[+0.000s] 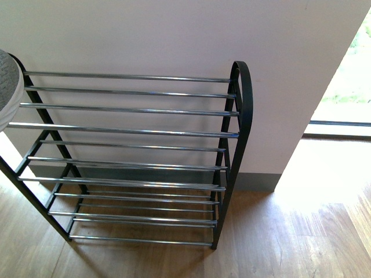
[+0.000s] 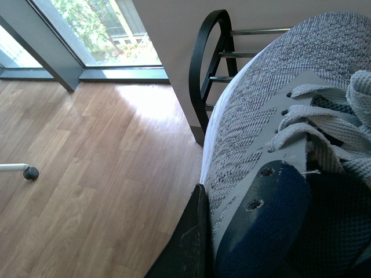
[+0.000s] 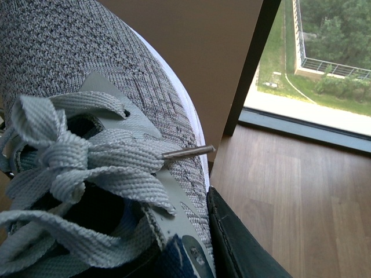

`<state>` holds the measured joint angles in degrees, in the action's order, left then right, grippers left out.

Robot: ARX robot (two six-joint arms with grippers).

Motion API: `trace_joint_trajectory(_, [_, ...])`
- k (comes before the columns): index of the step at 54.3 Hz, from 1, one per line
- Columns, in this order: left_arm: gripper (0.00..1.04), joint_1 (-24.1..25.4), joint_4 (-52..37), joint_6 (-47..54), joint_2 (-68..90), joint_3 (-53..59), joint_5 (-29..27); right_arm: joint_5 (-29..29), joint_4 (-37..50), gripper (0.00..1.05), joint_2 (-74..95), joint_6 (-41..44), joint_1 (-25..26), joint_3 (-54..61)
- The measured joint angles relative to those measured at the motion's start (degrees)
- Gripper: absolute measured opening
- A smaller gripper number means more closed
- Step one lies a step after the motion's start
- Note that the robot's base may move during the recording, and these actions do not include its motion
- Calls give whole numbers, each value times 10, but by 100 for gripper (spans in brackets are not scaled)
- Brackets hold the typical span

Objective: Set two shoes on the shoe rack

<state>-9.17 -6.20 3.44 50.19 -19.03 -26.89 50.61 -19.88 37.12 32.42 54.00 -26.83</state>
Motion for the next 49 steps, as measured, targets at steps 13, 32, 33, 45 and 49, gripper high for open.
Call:
trace_joint_trajectory(13, [2,0,0,0,0,0,0,0,0,1,0,0,0,0])
trace_joint_trajectory(32, [2,0,0,0,0,0,0,0,0,1,0,0,0,0])
trace_joint_trajectory(33, [2,0,0,0,0,0,0,0,0,1,0,0,0,0])
trace_joint_trajectory(45, [2,0,0,0,0,0,0,0,0,1,0,0,0,0])
trace_joint_trajectory(49, [2,-1,0,0,0,0,2,-5,0,1,1,0,0,0])
